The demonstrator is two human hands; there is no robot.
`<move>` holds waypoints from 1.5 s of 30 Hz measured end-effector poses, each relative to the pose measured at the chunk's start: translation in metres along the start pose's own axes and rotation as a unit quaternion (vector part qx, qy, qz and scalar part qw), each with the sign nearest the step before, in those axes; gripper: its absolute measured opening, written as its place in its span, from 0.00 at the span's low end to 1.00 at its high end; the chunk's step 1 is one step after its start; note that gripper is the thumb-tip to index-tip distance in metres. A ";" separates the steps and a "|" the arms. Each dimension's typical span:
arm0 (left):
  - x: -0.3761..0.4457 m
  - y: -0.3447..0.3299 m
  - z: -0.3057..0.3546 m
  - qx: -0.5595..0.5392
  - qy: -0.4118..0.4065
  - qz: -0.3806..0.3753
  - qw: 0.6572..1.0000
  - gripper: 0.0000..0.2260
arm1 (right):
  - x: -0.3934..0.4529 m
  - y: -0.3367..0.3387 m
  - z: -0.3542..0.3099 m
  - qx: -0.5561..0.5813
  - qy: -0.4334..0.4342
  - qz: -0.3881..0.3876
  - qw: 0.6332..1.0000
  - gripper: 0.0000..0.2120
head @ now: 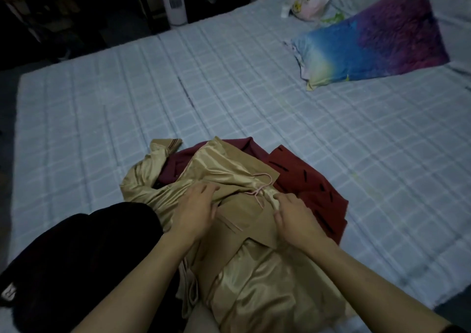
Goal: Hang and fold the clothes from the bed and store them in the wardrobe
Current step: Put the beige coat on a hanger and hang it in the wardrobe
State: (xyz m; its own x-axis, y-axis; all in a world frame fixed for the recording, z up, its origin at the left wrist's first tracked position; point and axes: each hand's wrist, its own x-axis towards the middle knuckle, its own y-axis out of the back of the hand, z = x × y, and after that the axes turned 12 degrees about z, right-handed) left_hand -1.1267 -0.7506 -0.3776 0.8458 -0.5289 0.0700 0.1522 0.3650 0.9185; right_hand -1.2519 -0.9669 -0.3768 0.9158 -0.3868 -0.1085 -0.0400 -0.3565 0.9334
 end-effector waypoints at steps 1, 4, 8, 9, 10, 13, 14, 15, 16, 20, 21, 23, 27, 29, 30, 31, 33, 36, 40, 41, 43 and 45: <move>0.007 -0.007 -0.003 0.002 -0.006 -0.010 1.000 0.18 | 0.002 -0.007 0.002 -0.005 -0.007 -0.007 1.000 0.18; 0.033 -0.037 -0.016 0.007 -0.021 -0.035 0.999 0.17 | 0.013 -0.037 0.010 -0.026 -0.038 -0.036 0.998 0.18; 0.059 -0.081 -0.031 -0.013 -0.030 -0.056 0.998 0.15 | 0.025 -0.071 0.018 -0.055 -0.062 -0.064 0.995 0.18; 0.063 -0.092 -0.034 -0.022 -0.030 -0.065 0.997 0.15 | 0.028 -0.079 0.019 -0.057 -0.066 -0.070 0.994 0.18; 0.068 -0.102 -0.036 -0.032 -0.029 -0.073 0.996 0.15 | 0.031 -0.086 0.020 -0.057 -0.069 -0.077 0.993 0.18; 0.082 -0.128 -0.041 -0.057 -0.036 -0.087 0.994 0.12 | 0.037 -0.104 0.019 -0.033 -0.091 -0.093 0.991 0.19; 0.086 -0.135 -0.043 -0.055 -0.039 -0.093 0.993 0.12 | 0.039 -0.109 0.019 -0.026 -0.097 -0.096 0.990 0.20; 0.090 -0.142 -0.044 -0.048 -0.046 -0.102 0.993 0.12 | 0.041 -0.112 0.019 -0.020 -0.103 -0.101 0.989 0.22; 0.093 -0.147 -0.045 -0.038 -0.056 -0.114 0.991 0.12 | 0.043 -0.116 0.019 -0.015 -0.107 -0.103 0.989 0.24; 0.100 -0.162 -0.048 0.025 -0.106 -0.152 0.982 0.15 | 0.045 -0.125 0.018 -0.004 -0.110 -0.086 0.990 0.25; 0.100 -0.164 -0.048 0.049 -0.115 -0.156 0.980 0.16 | 0.045 -0.127 0.018 0.001 -0.110 -0.081 0.991 0.25; 0.098 -0.166 -0.048 0.092 -0.125 -0.157 0.975 0.18 | 0.045 -0.130 0.018 0.020 -0.114 -0.073 0.991 0.23; 0.090 -0.162 -0.050 0.104 -0.138 -0.101 0.980 0.14 | 0.044 -0.130 0.019 0.068 -0.136 -0.053 0.987 0.14; 0.089 -0.152 -0.051 0.083 -0.145 -0.068 0.984 0.13 | 0.043 -0.124 0.019 0.091 -0.131 -0.029 0.987 0.10; 0.089 -0.145 -0.050 0.070 -0.148 -0.054 0.985 0.12 | 0.043 -0.120 0.019 0.101 -0.125 -0.017 0.987 0.09; 0.091 -0.137 -0.049 0.057 -0.149 -0.040 0.986 0.12 | 0.044 -0.114 0.018 0.107 -0.117 -0.006 0.987 0.09; 0.094 -0.118 -0.044 0.035 -0.155 -0.010 0.987 0.12 | 0.046 -0.099 0.016 0.104 -0.096 0.013 0.990 0.11; 0.096 -0.084 -0.033 0.012 -0.165 0.050 0.985 0.12 | 0.049 -0.069 0.011 0.117 -0.069 0.053 0.989 0.10; 0.091 -0.035 -0.013 -0.009 -0.187 0.136 0.973 0.11 | 0.045 -0.022 0.000 0.118 -0.033 0.094 0.988 0.09; 0.089 -0.021 -0.007 -0.008 -0.188 0.157 0.969 0.10 | 0.043 -0.009 -0.004 0.124 -0.027 0.106 0.986 0.09; 0.082 0.007 0.007 -0.002 -0.194 0.196 0.961 0.09 | 0.037 0.019 -0.012 0.140 -0.019 0.131 0.981 0.08; 0.075 0.037 0.023 -0.005 -0.203 0.233 0.951 0.08 | 0.027 0.049 -0.020 0.155 -0.004 0.165 0.974 0.07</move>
State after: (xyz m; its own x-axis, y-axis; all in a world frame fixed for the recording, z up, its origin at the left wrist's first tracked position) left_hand -1.0694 -0.7943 -0.3296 0.5549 -0.5599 0.6153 -0.1844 0.6384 0.7472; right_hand -1.2213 -0.9777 -0.3276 0.8296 -0.5299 0.1761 -0.4517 -0.4515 0.7695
